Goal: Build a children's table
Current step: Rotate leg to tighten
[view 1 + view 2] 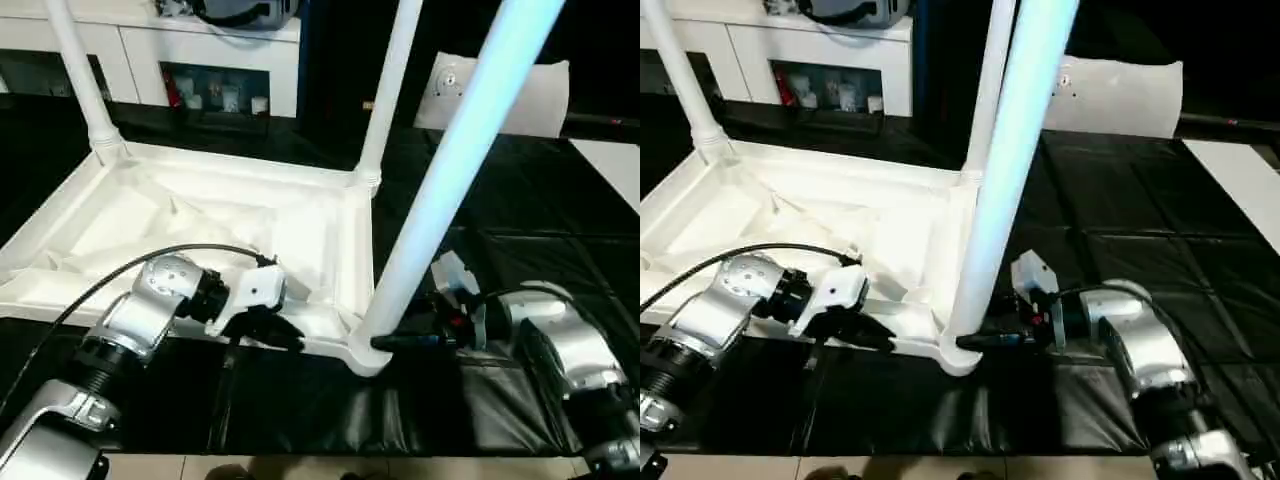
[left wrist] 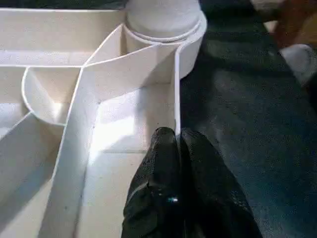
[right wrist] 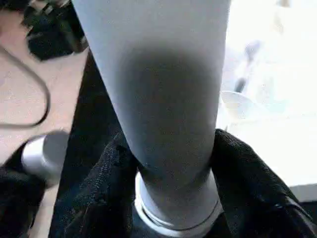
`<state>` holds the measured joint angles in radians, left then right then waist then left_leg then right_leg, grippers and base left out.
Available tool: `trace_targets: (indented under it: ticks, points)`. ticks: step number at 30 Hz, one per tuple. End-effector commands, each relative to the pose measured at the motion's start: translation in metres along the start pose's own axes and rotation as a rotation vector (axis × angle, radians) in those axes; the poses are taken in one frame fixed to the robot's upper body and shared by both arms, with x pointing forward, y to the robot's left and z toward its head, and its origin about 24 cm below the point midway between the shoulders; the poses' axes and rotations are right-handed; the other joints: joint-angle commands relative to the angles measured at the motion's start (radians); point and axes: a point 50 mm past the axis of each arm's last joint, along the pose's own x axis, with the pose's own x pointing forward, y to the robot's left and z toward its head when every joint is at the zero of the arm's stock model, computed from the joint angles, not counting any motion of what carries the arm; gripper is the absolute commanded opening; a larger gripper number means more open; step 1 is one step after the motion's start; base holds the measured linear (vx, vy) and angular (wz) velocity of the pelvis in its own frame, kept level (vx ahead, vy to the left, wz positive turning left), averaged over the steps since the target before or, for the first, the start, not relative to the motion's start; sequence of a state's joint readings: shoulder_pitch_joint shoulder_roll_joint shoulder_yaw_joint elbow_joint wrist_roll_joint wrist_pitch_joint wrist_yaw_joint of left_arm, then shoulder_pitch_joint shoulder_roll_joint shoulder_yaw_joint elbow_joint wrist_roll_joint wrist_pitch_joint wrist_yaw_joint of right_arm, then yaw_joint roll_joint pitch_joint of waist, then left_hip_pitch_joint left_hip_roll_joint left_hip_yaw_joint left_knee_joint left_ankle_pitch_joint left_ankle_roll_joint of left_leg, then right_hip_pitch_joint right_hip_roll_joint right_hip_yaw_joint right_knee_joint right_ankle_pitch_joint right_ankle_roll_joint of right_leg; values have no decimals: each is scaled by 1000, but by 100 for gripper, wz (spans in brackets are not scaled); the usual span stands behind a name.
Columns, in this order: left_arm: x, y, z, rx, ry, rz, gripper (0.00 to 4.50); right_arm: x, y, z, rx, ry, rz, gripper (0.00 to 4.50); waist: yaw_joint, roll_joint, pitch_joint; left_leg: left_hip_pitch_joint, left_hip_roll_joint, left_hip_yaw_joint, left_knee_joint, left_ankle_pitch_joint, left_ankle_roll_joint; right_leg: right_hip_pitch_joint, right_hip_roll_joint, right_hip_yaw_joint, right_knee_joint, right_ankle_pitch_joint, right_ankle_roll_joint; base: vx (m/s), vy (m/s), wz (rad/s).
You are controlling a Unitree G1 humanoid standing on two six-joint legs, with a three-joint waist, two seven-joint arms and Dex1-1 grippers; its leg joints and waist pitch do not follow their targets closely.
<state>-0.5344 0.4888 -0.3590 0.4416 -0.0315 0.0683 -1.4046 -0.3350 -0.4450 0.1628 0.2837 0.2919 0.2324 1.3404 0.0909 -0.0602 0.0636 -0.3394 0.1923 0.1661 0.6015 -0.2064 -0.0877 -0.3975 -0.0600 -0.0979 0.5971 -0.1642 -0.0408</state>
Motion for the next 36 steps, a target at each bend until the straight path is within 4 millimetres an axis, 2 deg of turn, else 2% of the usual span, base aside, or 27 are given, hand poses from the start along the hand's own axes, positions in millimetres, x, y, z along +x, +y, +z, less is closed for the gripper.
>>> trace_targets:
  ticks: [1,4,5,7,8,11,12,13,14,15,16,17,18,19,20,21,22,23,24,25,27,28,30,32,34,35,36]
  points:
    - [7,14,15,-7,-35,120,0,17,4,-10,96,-8,-39,190,-11,5,-55,7,38,-7,-72,-205,40,44,-89,51,-103,-525,-88,0,0,0]
    - [15,21,25,-63,-112,199,0,33,4,-17,118,-30,-146,190,-22,4,-51,21,27,-12,-65,-263,24,37,-93,32,-135,-689,-16,0,0,0]
    - [16,22,26,-69,-122,209,0,36,4,-17,122,-31,-163,190,-27,4,-51,21,27,-13,-66,-265,23,38,-93,31,-138,-692,-11,0,0,0]
    - [23,28,35,-90,-160,262,0,51,2,-20,160,-51,-252,190,-51,9,-50,18,32,-23,-73,-311,20,46,-89,9,-146,-677,-1,0,0,0]
    - [26,30,38,-93,-168,278,0,56,1,-20,181,-64,-276,190,-54,15,-51,24,35,-26,-72,-335,18,44,-92,2,-150,-676,-3,0,0,0]
    - [35,37,49,-121,-193,342,0,78,-3,-15,247,-103,-388,189,-87,34,-45,34,58,-44,-85,-475,10,59,-94,-39,-165,-620,-4,-10,18,-2]
    - [36,38,51,-130,-197,356,0,83,-5,-14,259,-110,-419,189,-104,37,-44,30,71,-52,-97,-548,5,75,-92,-60,-158,-578,6,-29,53,-6]
    - [37,39,52,-134,-199,362,0,85,-6,-13,265,-113,-433,189,-107,49,-41,2,104,-67,-137,-643,-10,110,-90,-44,-90,-474,-1,-70,29,-4]
    - [41,42,57,-150,-204,404,0,96,-12,-8,308,-137,-516,189,-95,55,-30,-25,131,-68,-188,-724,-21,130,-75,-33,-11,-400,-18,-67,-27,10]
    - [42,45,60,-161,-208,433,0,103,-16,-6,332,-141,-570,189,-65,55,-28,-32,129,-24,-227,-774,-37,111,-54,0,80,-220,-49,-67,-27,10]
    - [42,46,61,-164,-210,444,0,105,-18,-5,339,-139,-596,189,-76,-5,-33,43,50,-20,-123,-655,-41,31,-77,52,-45,-560,-6,26,-88,12]
    - [42,47,62,-166,-211,452,0,106,-19,-4,344,-137,-612,189,-68,-24,-29,111,-23,10,18,-456,-34,-58,-98,12,-182,-917,61,35,-68,-24]
    - [42,52,65,-181,-217,516,0,113,-25,-2,374,-133,-695,189,-80,-23,-30,69,-39,-6,106,-203,14,-30,-181,26,-212,-1174,94,35,-68,-24]
    - [41,53,65,-183,-219,526,0,114,-26,-1,377,-133,-710,189,-77,-2,-53,-45,4,-44,14,-159,16,108,-203,31,-125,-954,91,62,20,-43]
    - [41,56,68,-190,-223,566,0,120,-28,3,393,-137,-761,189,-58,8,-58,-24,18,-47,-28,-145,11,78,-157,22,-120,-822,86,63,12,-12]
    - [40,57,69,-193,-226,592,0,122,-29,5,408,-144,-785,189,-70,25,-70,2,42,-51,-51,-113,-5,54,-120,17,-86,-495,-7,63,12,-12]
    - [40,58,70,-195,-228,609,0,124,-30,6,419,-149,-799,189,-76,20,-69,-1,43,-45,-63,-97,3,58,-105,21,-68,-281,-83,0,0,0]
    - [40,58,70,-193,-230,608,0,126,-30,7,425,-152,-808,189,-78,12,-69,-3,41,-43,-68,-104,9,63,-104,23,-64,-253,-104,0,0,0]
    - [40,57,71,-190,-232,598,0,127,-30,8,408,-145,-816,189,-79,11,-64,1,35,-38,-70,-162,23,59,-104,21,-79,-346,-108,0,0,0]
    - [40,57,71,-191,-231,599,0,128,-31,9,400,-140,-823,189,-81,12,-61,5,26,-34,-65,-219,28,54,-109,16,-100,-469,-88,0,0,0]
    - [40,55,70,-178,-232,586,0,129,-31,11,362,-151,-821,189,-83,14,-61,-1,27,-36,-66,-224,31,53,-113,13,-112,-527,-58,0,0,0]
    - [38,54,68,-171,-234,576,0,126,-32,13,342,-174,-819,224,-82,14,-62,4,28,-34,-64,-228,32,46,-113,12,-117,-535,-47,0,0,0]
    - [35,51,63,-159,-226,554,0,116,-33,14,282,-199,-816,259,-83,15,-63,-2,30,-35,-68,-222,34,49,-112,12,-114,-522,-47,0,0,0]
    - [34,50,61,-153,-221,546,0,113,-33,13,271,-201,-815,262,-84,16,-67,-4,35,-37,-70,-206,37,51,-113,15,-107,-478,-58,0,0,0]
    - [32,48,57,-158,-212,536,0,107,-34,11,273,-201,-823,288,-83,17,-68,-8,40,-37,-72,-177,44,53,-114,20,-96,-404,-90,0,0,0]
    - [30,47,53,-145,-201,524,0,99,-35,10,249,-209,-832,299,-84,11,-68,-8,40,-35,-72,-171,47,53,-112,20,-96,-395,-95,0,0,0]
    - [26,44,47,-127,-181,502,0,82,-36,8,214,-224,-844,303,-80,14,-68,-8,38,-34,-71,-162,53,55,-113,21,-94,-381,-101,0,0,0]
